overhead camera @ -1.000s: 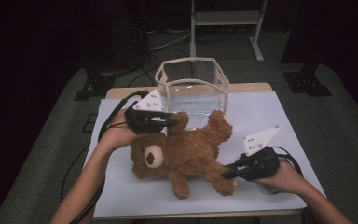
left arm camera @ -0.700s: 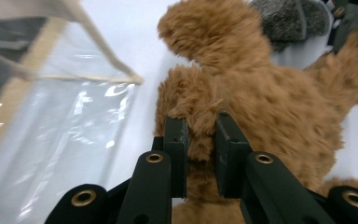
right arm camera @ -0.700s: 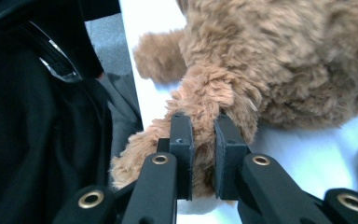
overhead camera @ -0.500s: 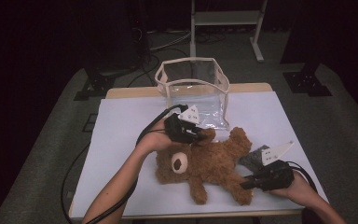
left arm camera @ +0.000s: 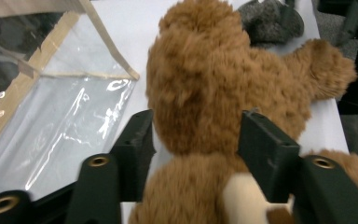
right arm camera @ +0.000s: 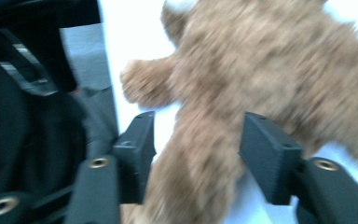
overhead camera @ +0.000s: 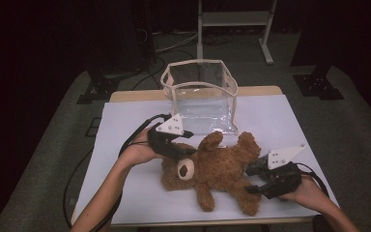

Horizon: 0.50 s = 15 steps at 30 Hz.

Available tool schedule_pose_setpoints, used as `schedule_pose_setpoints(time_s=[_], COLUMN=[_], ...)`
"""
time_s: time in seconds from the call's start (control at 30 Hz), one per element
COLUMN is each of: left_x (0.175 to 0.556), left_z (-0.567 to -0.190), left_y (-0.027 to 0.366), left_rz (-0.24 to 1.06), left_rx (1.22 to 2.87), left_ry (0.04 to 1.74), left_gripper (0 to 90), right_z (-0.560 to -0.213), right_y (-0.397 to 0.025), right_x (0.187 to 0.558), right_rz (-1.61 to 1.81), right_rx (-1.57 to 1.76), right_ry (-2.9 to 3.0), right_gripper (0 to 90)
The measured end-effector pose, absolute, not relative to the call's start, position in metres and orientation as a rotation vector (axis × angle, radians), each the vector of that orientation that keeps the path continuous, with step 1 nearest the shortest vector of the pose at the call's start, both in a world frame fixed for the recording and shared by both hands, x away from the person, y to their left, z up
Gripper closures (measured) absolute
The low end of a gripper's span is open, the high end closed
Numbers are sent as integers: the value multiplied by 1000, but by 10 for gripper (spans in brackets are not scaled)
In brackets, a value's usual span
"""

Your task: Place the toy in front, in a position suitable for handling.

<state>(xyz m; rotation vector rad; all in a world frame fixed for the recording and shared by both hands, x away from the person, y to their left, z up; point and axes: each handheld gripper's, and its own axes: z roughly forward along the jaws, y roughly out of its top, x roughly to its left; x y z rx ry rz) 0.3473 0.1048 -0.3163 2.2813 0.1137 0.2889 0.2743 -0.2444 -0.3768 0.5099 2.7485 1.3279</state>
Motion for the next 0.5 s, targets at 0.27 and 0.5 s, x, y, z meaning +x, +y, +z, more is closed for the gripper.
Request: schedule_pose_setpoints(time_s=[0.27,0.5], left_x=[329,330], left_z=[-341,-367], left_y=[132,139], left_rz=[277,280], left_rx=[2269,2281], left_ry=[127,165], left_gripper=[309,194], right_z=[-385,-390], right_y=[-211,-205], right_x=[286,299], right_rz=[1238,1179], right_rx=[453,445], right_ry=[2641,2585], right_gripper=[341,302])
